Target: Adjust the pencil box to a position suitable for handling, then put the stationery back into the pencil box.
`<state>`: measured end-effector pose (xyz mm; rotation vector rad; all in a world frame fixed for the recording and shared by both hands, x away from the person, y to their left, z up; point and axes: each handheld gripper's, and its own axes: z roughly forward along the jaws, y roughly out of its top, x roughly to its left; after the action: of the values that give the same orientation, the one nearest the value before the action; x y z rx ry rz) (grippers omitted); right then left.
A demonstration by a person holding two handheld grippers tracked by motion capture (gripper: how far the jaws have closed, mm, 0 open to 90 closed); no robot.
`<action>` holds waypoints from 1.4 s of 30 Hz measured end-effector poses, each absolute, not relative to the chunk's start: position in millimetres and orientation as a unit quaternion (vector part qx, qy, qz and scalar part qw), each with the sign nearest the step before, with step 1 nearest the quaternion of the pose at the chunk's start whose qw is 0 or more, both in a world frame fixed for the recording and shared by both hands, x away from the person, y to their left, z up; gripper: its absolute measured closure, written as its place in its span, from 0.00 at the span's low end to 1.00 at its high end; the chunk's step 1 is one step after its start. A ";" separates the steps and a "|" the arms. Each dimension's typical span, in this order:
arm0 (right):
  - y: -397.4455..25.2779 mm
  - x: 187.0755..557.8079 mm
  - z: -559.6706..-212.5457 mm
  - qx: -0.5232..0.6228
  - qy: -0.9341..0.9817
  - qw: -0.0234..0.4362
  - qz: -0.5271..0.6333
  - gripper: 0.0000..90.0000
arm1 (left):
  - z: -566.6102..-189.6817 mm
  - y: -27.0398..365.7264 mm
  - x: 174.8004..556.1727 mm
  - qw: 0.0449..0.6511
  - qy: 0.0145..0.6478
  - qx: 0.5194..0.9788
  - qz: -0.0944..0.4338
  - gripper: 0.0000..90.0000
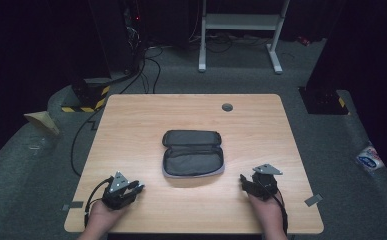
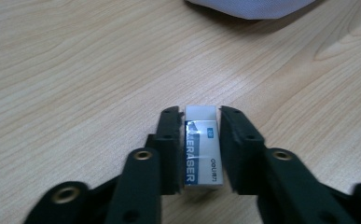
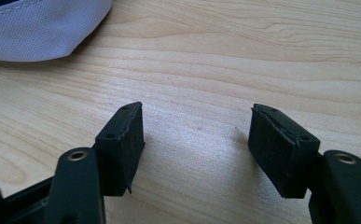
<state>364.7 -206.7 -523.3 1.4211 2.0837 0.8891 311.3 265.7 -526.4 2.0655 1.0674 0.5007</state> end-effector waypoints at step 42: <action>-206.6 364.7 -523.4 0.516 0.758 0.232 0.323 0.40 | -507.8 274.7 311.8 0.425 0.428 0.767 0.221 0.81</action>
<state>364.7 -206.6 -523.4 1.4185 2.0848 0.8890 311.8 274.7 -507.8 1.9166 1.0691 0.5524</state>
